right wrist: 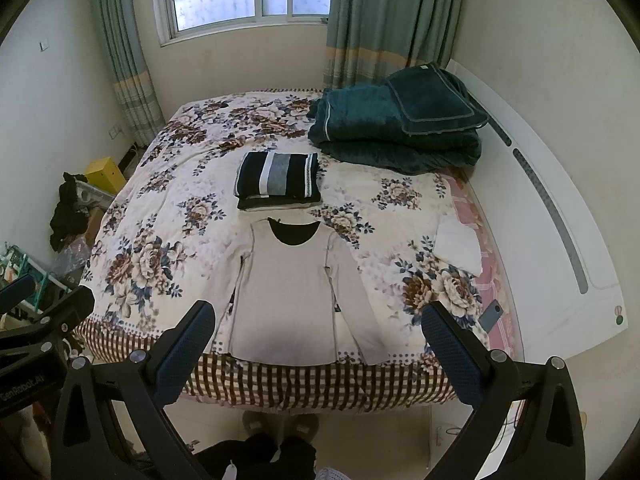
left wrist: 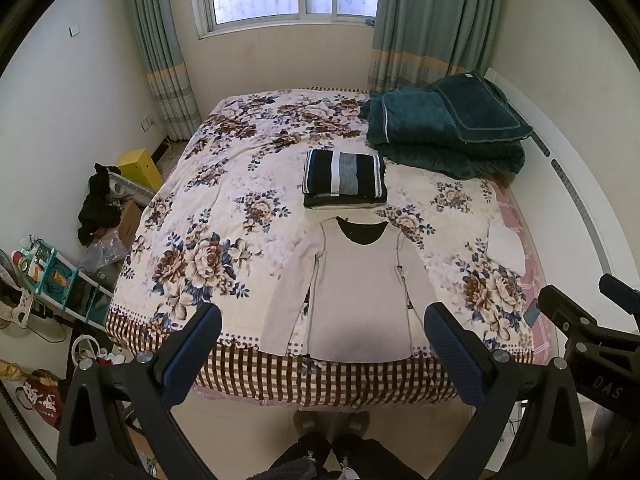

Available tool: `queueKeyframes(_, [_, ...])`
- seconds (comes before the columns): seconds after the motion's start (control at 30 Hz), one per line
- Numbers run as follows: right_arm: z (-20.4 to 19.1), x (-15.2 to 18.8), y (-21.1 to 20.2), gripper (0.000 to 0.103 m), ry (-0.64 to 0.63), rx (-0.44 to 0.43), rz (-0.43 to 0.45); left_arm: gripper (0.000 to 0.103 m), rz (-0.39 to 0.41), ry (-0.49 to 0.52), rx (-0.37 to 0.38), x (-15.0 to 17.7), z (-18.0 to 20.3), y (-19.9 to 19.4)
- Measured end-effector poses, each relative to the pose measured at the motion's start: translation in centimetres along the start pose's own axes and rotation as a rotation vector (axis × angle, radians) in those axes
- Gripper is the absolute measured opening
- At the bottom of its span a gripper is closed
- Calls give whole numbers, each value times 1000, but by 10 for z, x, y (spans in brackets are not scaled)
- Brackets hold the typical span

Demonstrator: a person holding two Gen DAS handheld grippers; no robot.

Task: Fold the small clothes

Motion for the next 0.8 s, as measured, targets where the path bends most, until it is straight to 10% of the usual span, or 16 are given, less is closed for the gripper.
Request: queueKeyframes(0.8, [-12, -17, -9, 103, 0, -5, 10, 103, 10, -5, 8, -12, 5, -2])
Point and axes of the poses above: each gripper's, at about its wrist camera, not at the fingertips, and y roughly the way its jaws point, z to its right, x to its underside, the point moved 5 cm from there along y, roughly the way its jaws point, and after that the axes turned 6 degrees about z, right-handed, at the moved point
